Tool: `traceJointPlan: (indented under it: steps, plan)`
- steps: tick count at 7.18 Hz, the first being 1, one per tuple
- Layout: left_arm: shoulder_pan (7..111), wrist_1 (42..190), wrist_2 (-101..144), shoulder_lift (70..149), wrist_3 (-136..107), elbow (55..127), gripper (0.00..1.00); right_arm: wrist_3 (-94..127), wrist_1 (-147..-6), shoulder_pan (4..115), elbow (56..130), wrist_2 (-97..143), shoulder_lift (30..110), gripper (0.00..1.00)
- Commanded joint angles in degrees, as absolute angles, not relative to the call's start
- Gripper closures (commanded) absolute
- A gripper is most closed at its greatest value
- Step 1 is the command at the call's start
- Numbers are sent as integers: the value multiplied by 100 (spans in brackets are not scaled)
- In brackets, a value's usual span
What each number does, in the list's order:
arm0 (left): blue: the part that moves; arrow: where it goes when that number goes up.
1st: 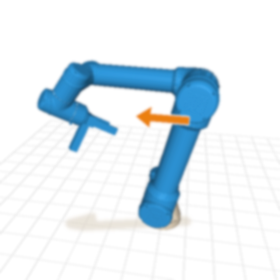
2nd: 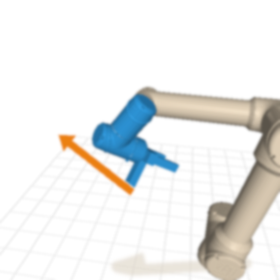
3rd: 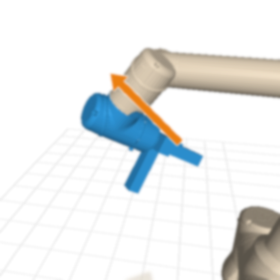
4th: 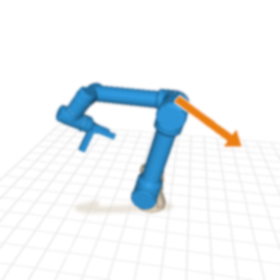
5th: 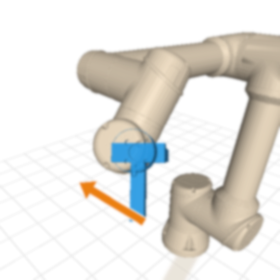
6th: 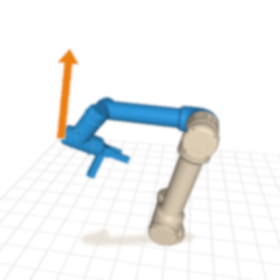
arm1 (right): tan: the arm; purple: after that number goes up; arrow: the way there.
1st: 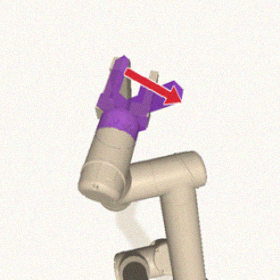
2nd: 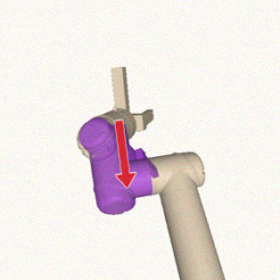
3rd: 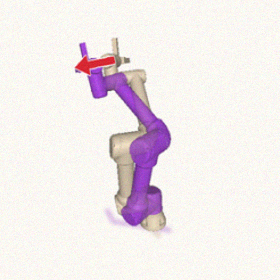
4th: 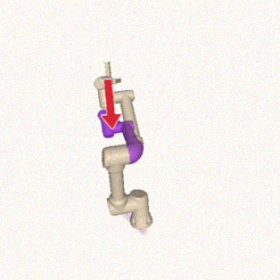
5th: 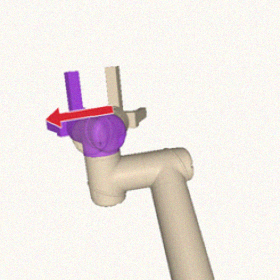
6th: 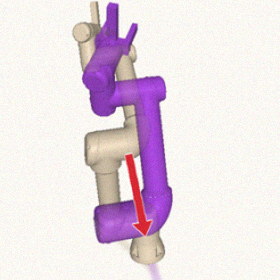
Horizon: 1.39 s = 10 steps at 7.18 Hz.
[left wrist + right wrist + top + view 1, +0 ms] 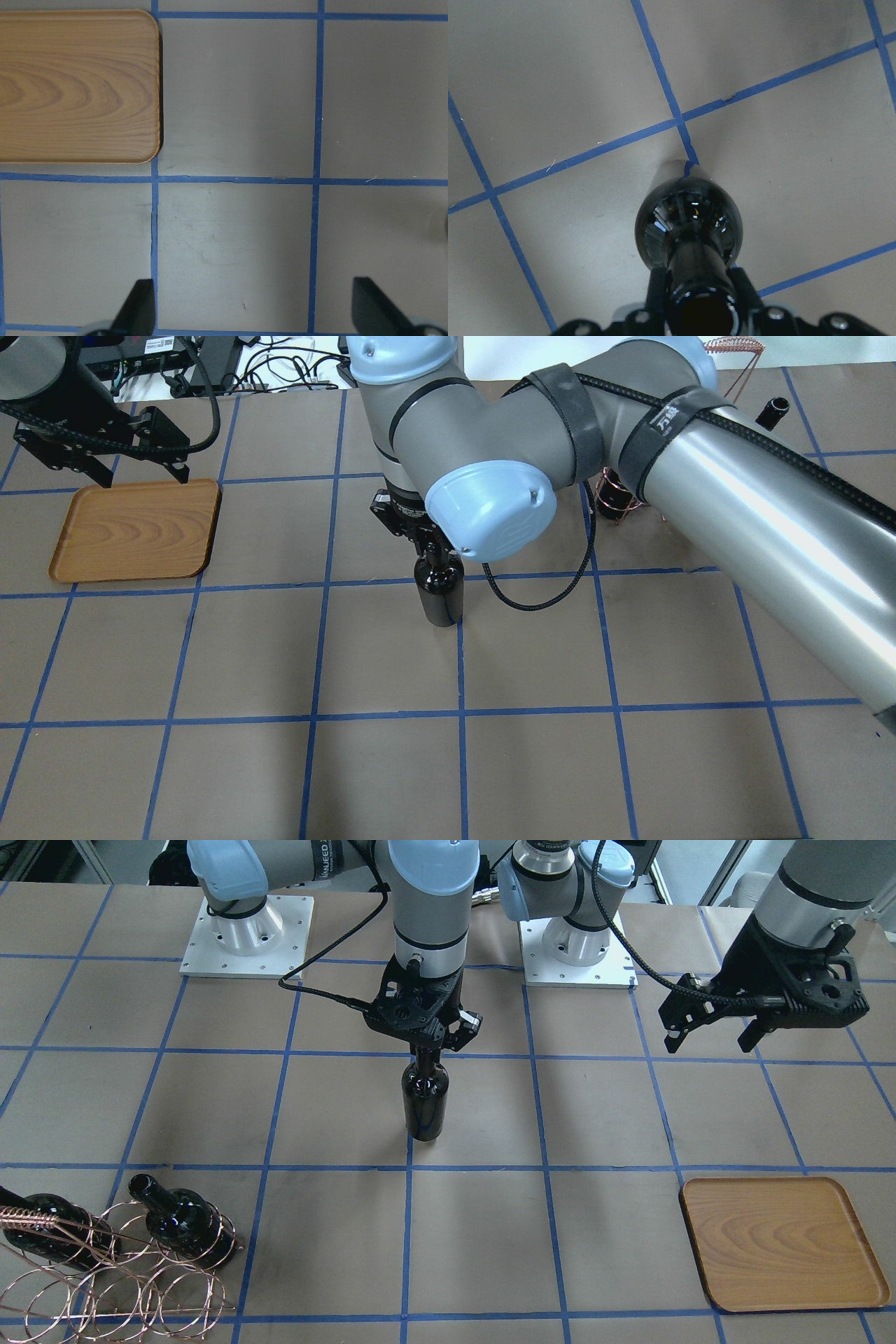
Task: Take wine from basket and place on tray
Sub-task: 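Carry the bottle toward the table center and stand it upright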
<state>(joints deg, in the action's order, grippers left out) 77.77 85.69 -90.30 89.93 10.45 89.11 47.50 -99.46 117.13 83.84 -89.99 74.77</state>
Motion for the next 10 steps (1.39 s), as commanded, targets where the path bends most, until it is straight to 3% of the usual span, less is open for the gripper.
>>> traceJointPlan:
  steps: [1, 3, 4, 6, 7, 10]
  plan:
    - [7743, 8569, -9026, 9000, 1046, 8912, 0, 4746, -9879, 11725, 8385, -8991, 7479, 100]
    - [7743, 8569, -9035, 9000, 1046, 8912, 0, 4746, -9905, 11725, 8385, -8991, 7479, 100]
    - [7743, 8569, -9026, 9000, 1046, 8912, 0, 4755, -9888, 11733, 8385, -8983, 7471, 93]
    - [7752, 8569, -9026, 9000, 1046, 8921, 0, 4746, -9888, 11733, 8385, -8991, 7453, 39]
    - [7743, 8569, -9026, 9000, 1046, 8921, 0, 4694, -9888, 11733, 8385, -8956, 7436, 0]
    - [7761, 8578, -9026, 9000, 1046, 8921, 0, 4432, -9914, 11690, 8306, -8991, 7479, 0]
